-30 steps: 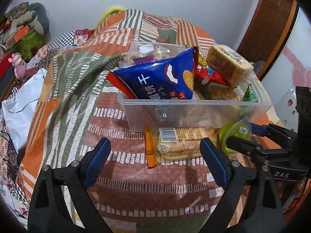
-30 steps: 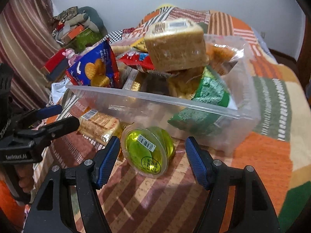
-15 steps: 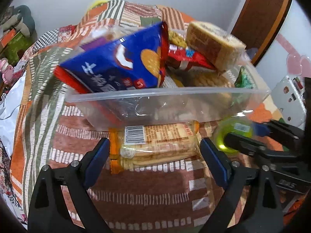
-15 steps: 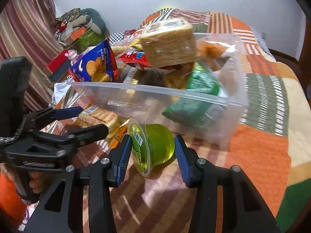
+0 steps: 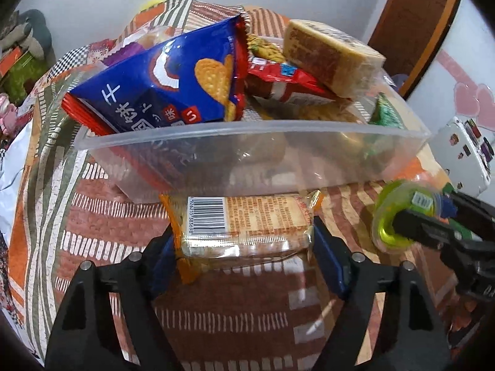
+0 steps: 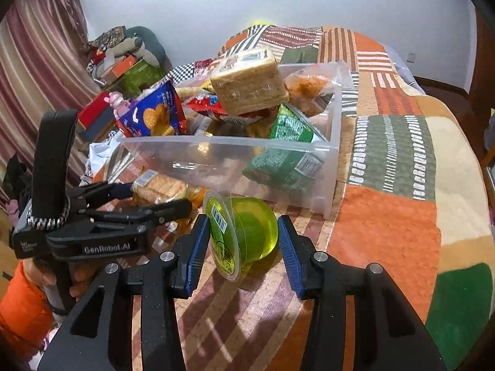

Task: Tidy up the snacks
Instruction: 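Place the biscuit pack and jelly cup into the clear box, open both grippers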

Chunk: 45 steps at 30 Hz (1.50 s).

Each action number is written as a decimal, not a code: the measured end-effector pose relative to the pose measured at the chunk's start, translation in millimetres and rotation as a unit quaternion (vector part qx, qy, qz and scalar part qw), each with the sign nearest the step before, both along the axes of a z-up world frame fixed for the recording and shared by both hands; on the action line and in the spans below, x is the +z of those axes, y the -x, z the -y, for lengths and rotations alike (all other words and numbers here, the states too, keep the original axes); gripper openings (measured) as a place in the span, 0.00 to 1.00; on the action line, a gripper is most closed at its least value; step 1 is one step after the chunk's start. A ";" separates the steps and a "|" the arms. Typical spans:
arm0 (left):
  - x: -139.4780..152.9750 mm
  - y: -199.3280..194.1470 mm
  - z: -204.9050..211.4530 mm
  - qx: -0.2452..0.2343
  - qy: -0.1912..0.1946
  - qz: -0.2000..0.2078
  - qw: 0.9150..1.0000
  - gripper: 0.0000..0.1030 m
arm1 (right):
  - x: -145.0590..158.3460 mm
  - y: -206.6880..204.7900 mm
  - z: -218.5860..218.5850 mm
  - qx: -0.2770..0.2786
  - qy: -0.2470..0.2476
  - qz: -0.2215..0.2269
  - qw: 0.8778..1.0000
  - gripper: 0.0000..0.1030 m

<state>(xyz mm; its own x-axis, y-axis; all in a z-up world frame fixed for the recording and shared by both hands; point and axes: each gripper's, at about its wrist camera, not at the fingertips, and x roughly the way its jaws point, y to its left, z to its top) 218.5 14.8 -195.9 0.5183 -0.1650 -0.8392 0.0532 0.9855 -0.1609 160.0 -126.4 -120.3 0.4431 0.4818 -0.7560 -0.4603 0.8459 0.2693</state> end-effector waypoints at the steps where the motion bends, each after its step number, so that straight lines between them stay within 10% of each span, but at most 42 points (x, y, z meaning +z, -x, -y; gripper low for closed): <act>1: 1.9 3.2 -0.5 -0.002 0.002 0.002 1.000 0.75 | 1.7 0.3 0.3 0.000 -0.002 0.002 1.000 0.40; 20: 85.0 23.5 6.9 -0.001 0.025 0.100 0.995 0.74 | 49.1 -1.5 11.0 -0.029 -0.029 0.076 0.996 0.40; 45: 59.0 -41.8 25.8 -0.013 0.019 0.078 0.997 0.75 | 31.5 -50.9 9.3 -0.054 -0.028 0.065 0.996 0.40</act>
